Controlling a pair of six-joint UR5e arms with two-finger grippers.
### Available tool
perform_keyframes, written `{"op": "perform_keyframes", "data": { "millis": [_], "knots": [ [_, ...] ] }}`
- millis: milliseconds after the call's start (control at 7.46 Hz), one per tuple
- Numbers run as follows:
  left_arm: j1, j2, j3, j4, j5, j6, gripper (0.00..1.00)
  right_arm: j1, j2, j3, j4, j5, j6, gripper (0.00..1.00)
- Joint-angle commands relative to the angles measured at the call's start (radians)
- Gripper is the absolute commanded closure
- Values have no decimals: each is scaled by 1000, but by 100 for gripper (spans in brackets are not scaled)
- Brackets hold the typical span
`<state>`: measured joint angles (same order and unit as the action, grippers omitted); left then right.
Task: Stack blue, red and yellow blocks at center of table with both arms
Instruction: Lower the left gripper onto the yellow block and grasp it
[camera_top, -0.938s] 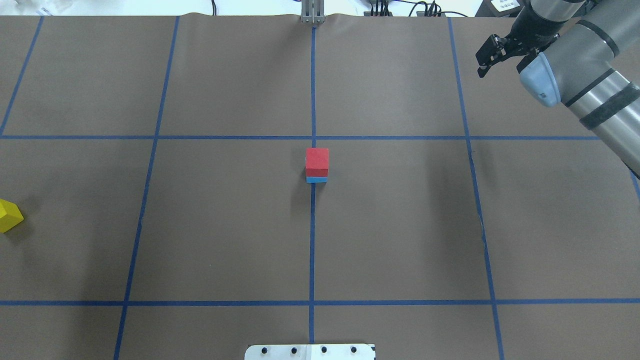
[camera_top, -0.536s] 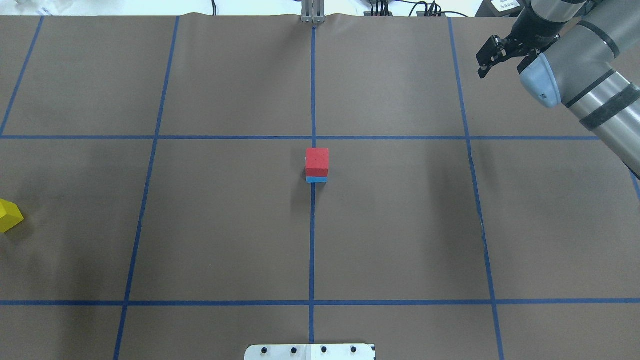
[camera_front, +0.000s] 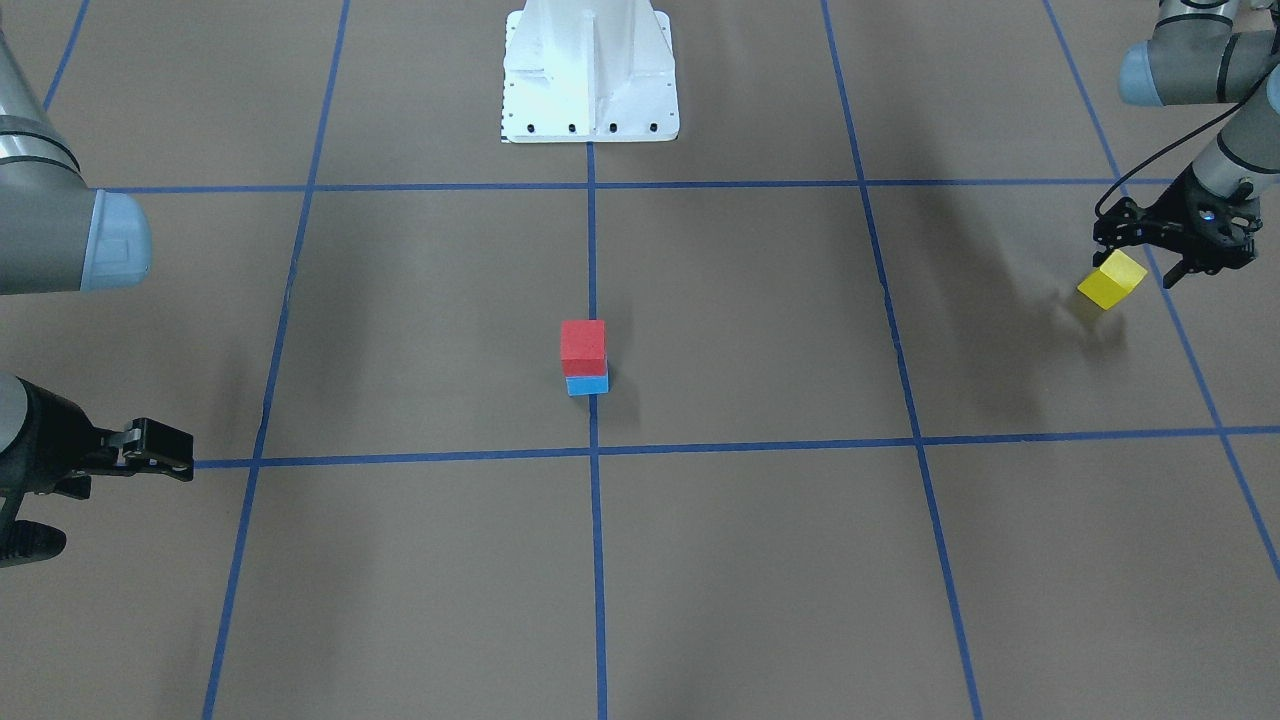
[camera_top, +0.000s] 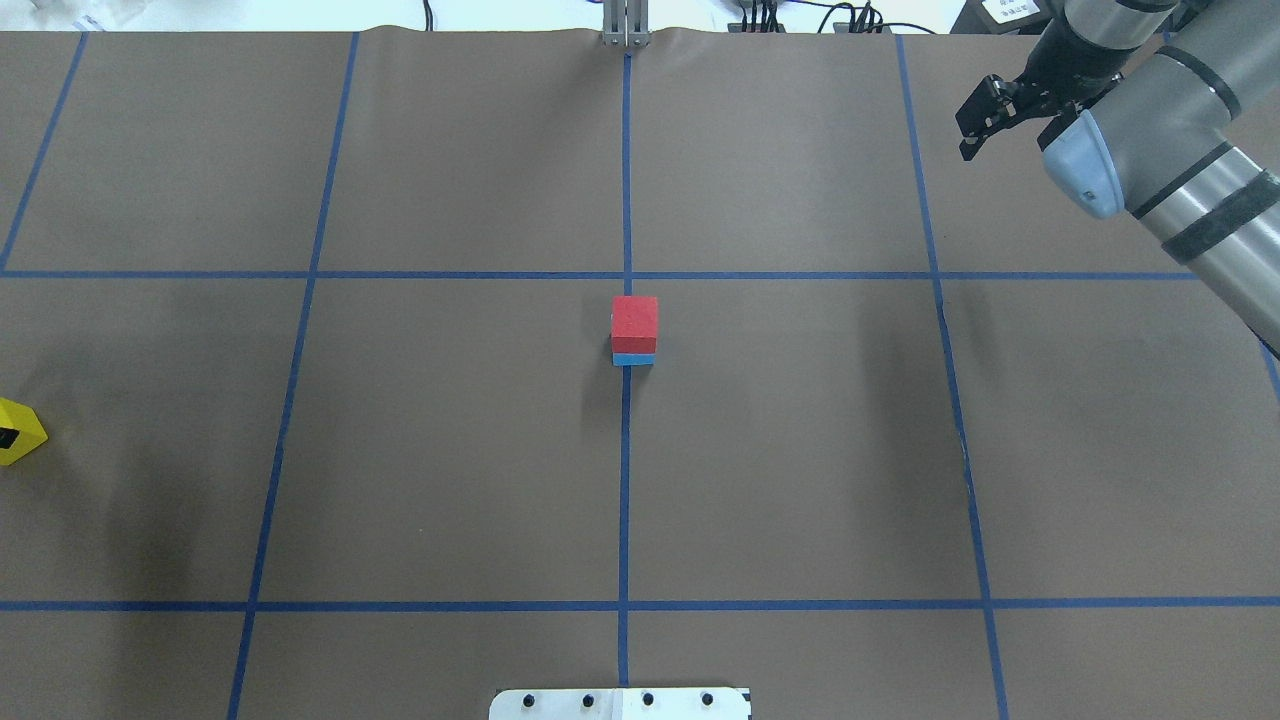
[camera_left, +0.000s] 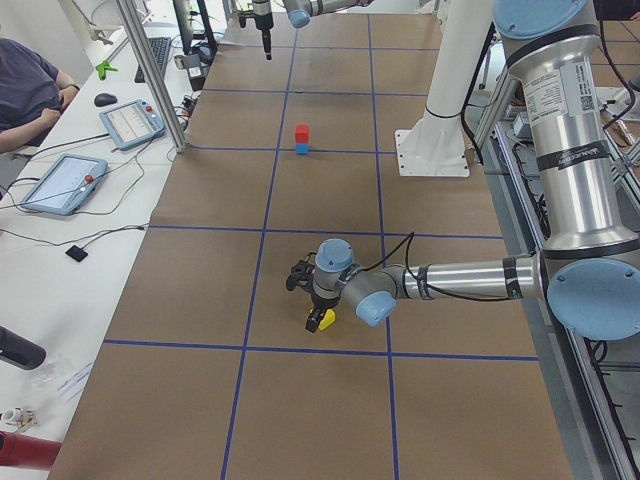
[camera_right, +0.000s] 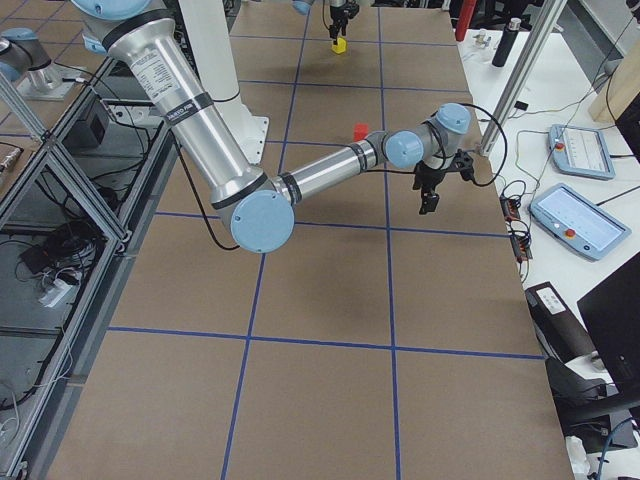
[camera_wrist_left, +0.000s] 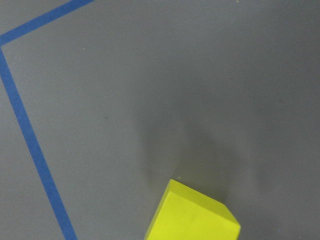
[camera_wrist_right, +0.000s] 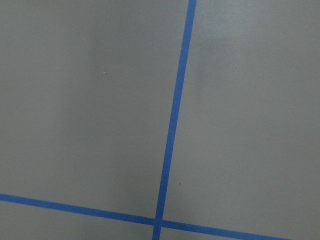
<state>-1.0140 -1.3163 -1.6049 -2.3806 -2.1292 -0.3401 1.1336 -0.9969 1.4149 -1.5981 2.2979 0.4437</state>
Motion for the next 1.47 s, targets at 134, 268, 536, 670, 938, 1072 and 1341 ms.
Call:
{"op": "perform_keyframes", "data": {
  "millis": [134, 268, 536, 670, 938, 1072, 1341],
  "knots": [
    [0, -9, 28, -2, 0, 0, 1, 0, 0, 1, 1, 0, -2, 0],
    [2, -15, 31, -2, 0, -2, 1, 0, 0, 1, 1, 0, -2, 0],
    [3, -23, 43, 0, 0, -4, 10, 0, 0, 1, 0, 0, 0, 0],
    [3, -32, 43, 1, 0, -5, 21, 0, 0, 1, 1, 0, 0, 0],
    [3, -34, 39, 1, 0, -5, 77, 0, 0, 3, 1, 0, 3, 0],
    [2, -32, 39, 1, 0, -5, 100, 0, 1, 3, 1, 0, 4, 0],
    [3, -38, 28, 41, -39, -5, 100, 0, 1, 4, 1, 0, 6, 0]
  ]
}}
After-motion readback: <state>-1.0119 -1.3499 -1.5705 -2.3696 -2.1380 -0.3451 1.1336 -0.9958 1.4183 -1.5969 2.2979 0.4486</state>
